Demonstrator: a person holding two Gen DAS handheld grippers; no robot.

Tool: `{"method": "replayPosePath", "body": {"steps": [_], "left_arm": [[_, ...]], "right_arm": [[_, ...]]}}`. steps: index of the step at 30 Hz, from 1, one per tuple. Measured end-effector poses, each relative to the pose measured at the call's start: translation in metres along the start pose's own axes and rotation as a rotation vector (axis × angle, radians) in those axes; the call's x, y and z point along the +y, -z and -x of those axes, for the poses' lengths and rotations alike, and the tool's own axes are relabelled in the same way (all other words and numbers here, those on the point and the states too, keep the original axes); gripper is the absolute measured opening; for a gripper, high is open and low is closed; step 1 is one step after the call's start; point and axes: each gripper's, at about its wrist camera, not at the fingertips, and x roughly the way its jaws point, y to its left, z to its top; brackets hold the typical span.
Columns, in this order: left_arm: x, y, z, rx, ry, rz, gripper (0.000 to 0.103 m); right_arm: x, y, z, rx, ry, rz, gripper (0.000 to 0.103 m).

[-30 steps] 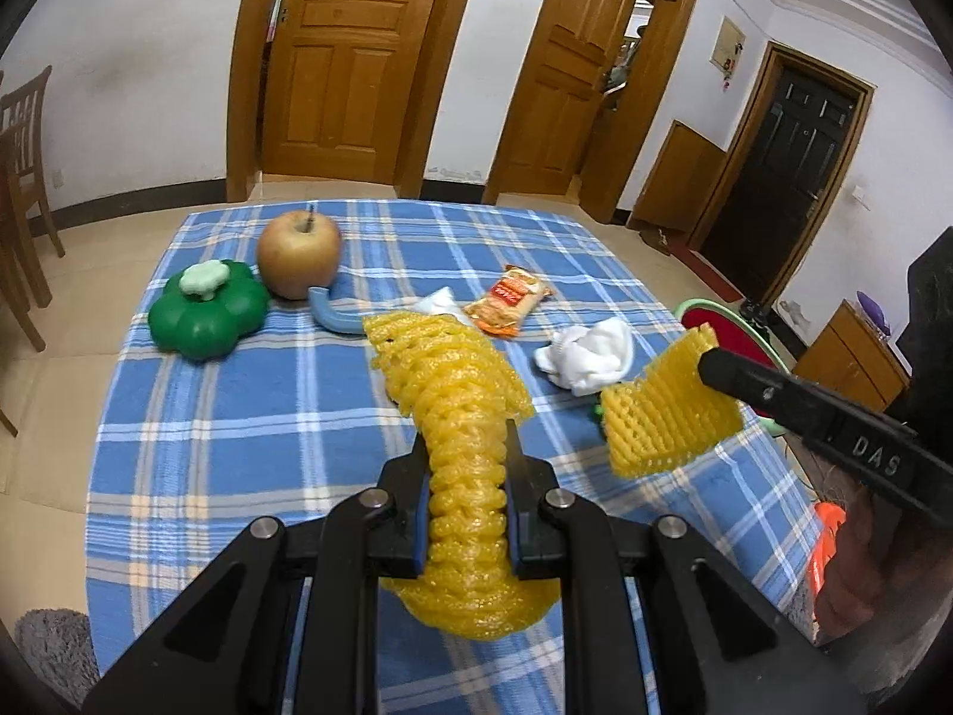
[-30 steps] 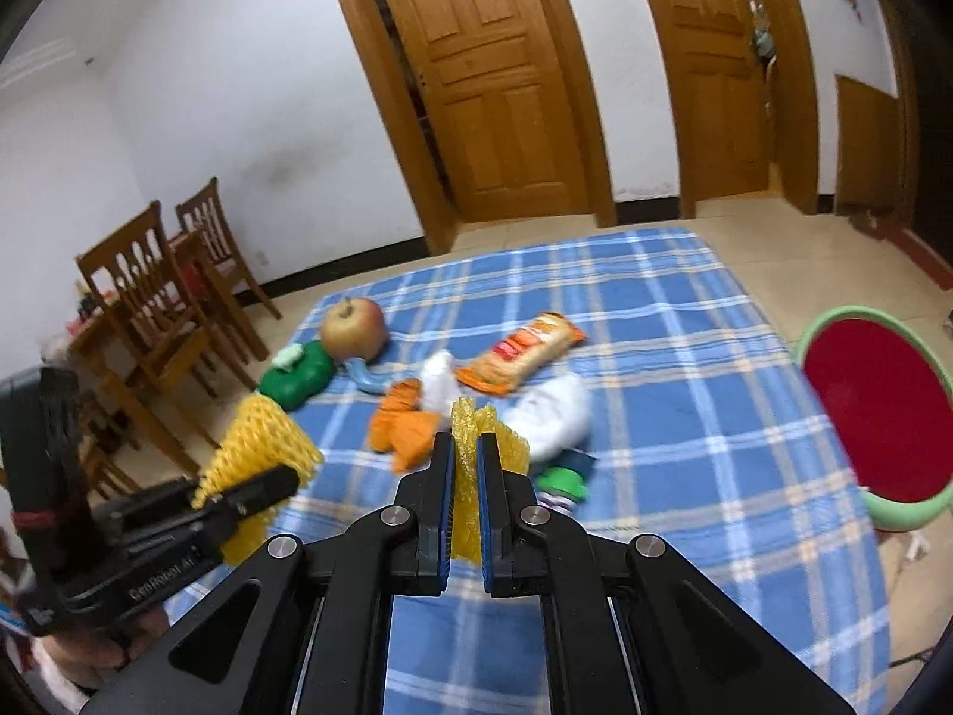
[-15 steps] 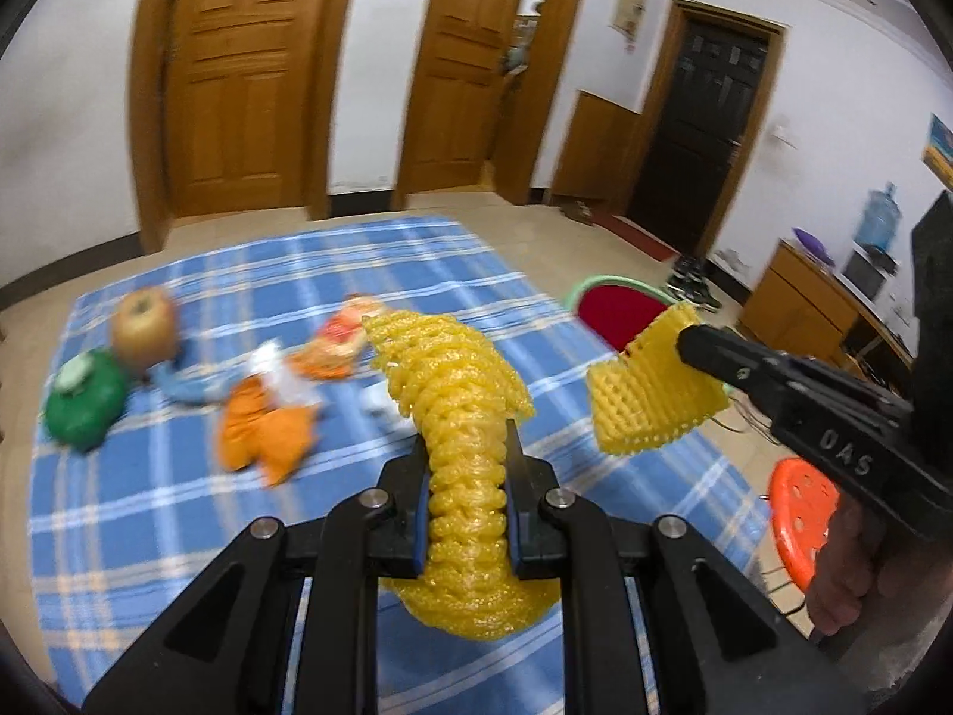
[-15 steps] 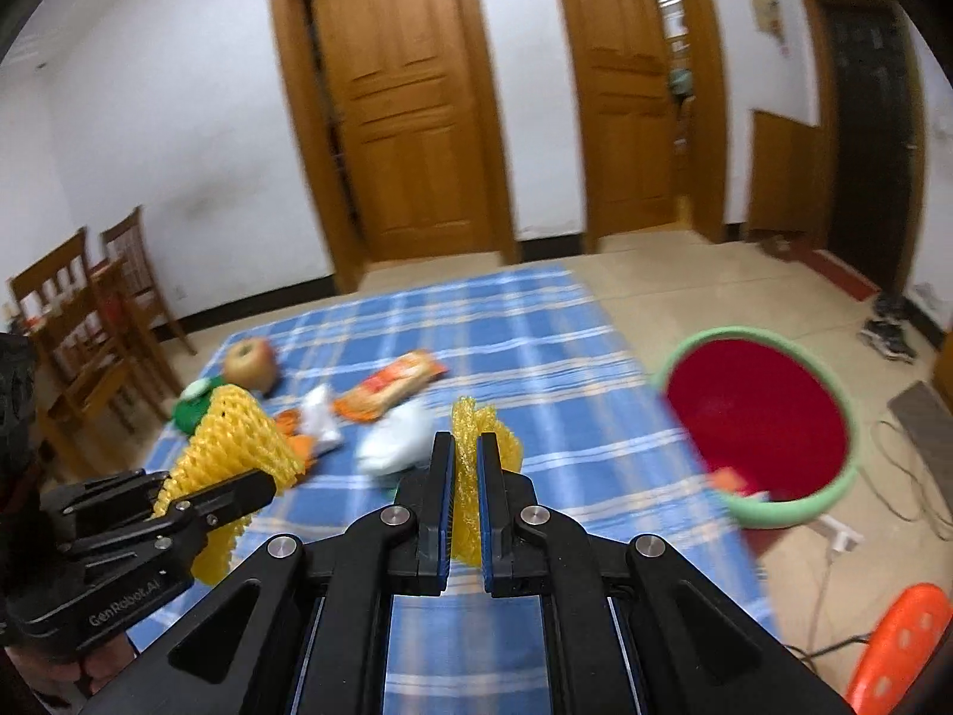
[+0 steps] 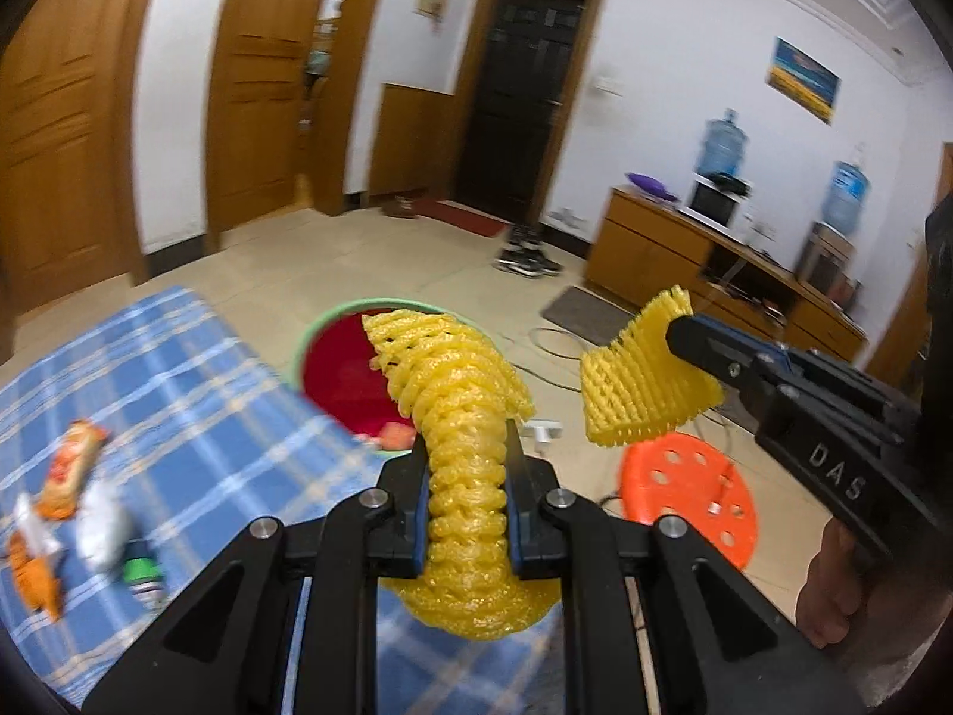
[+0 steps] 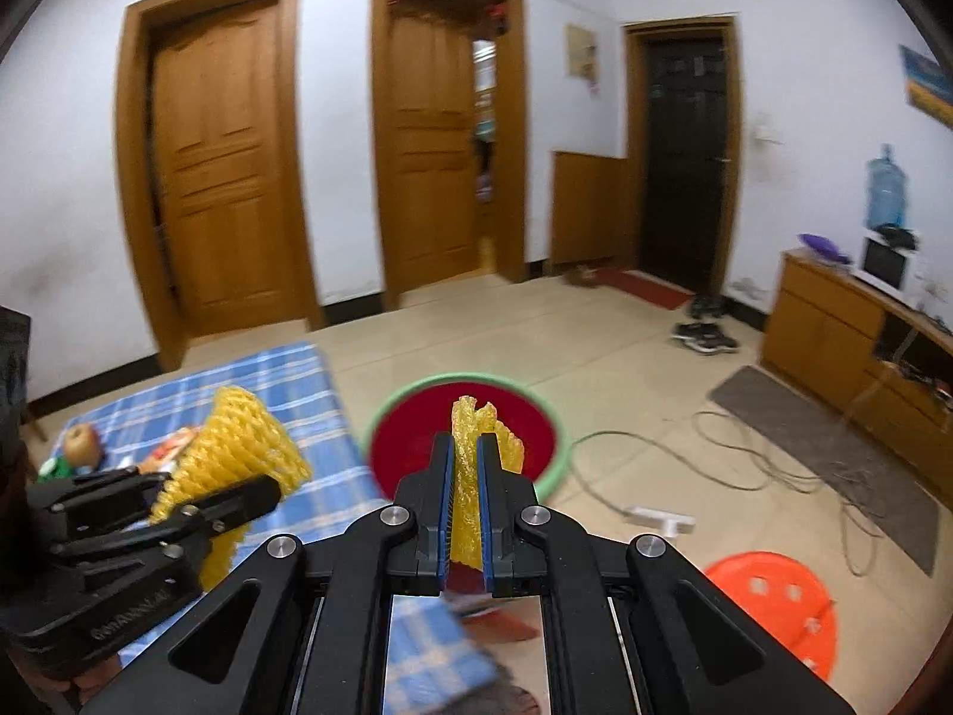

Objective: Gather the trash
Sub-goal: 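Carry both foam nets over the red bucket and open both tools to drop them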

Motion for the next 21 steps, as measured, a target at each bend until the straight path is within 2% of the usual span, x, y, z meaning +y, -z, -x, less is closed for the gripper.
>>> {"method": "replayPosePath", "body": {"steps": [5,13,21], "left_arm": [[-0.011,0.01,-0.01,0.037,0.004,-0.027,0.018],[0.002,0.0,-0.008,0.028,-0.034,0.004,0.018],[0.015,-0.007,-0.032,0.058,-0.076,0.003,0.018]], "right_arm": [[-0.027,0.001,0.003,0.011,0.002,-0.076,0.007],[-0.023,0.005,-0.005,0.019,-0.03,-0.076,0.007],[-0.027,0.004,-0.029,0.043,-0.044,-0.073,0.007]]}}
